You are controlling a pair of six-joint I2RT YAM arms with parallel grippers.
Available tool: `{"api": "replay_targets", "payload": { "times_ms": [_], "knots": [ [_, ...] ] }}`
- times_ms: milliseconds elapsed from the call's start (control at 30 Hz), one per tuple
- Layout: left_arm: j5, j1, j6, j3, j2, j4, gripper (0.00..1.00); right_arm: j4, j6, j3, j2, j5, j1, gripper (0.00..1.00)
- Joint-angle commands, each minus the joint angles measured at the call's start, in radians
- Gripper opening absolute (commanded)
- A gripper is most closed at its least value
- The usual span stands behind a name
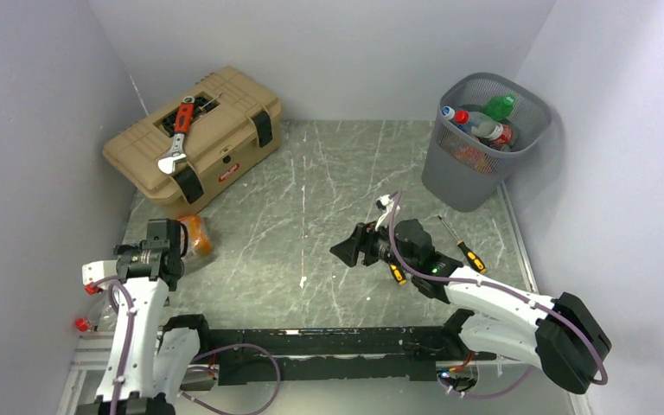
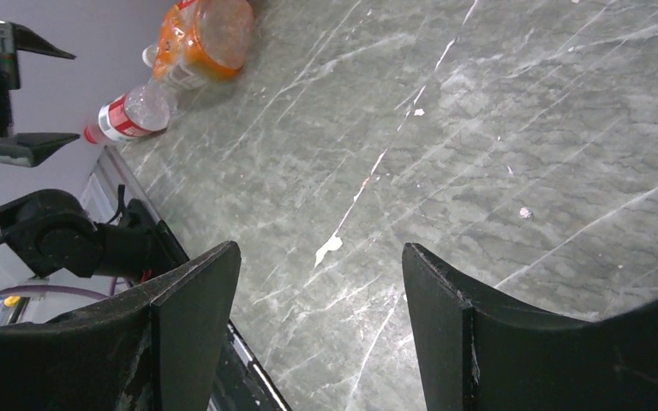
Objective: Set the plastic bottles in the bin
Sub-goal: Pick up the plastic bottle from the corner of the board.
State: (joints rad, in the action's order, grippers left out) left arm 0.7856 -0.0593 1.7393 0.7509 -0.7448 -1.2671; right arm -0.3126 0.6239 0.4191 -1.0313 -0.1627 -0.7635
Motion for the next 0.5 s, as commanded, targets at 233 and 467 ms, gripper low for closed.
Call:
{"api": "replay_targets", "payload": {
  "times_ms": [233,467],
  "knots": [
    [-0.157,-0.296,-0.109,-0.126,-0.081,0.307,1.0,0.046,-0.055,0.02,0.11,0.031,-0.014,0.73],
    [-0.187,-0.39,-0.117,-0.22,-0.098,0.454,0.99,0.063,-0.088,0.027,0.108,0.011,-0.014,0.73]
  ]
}}
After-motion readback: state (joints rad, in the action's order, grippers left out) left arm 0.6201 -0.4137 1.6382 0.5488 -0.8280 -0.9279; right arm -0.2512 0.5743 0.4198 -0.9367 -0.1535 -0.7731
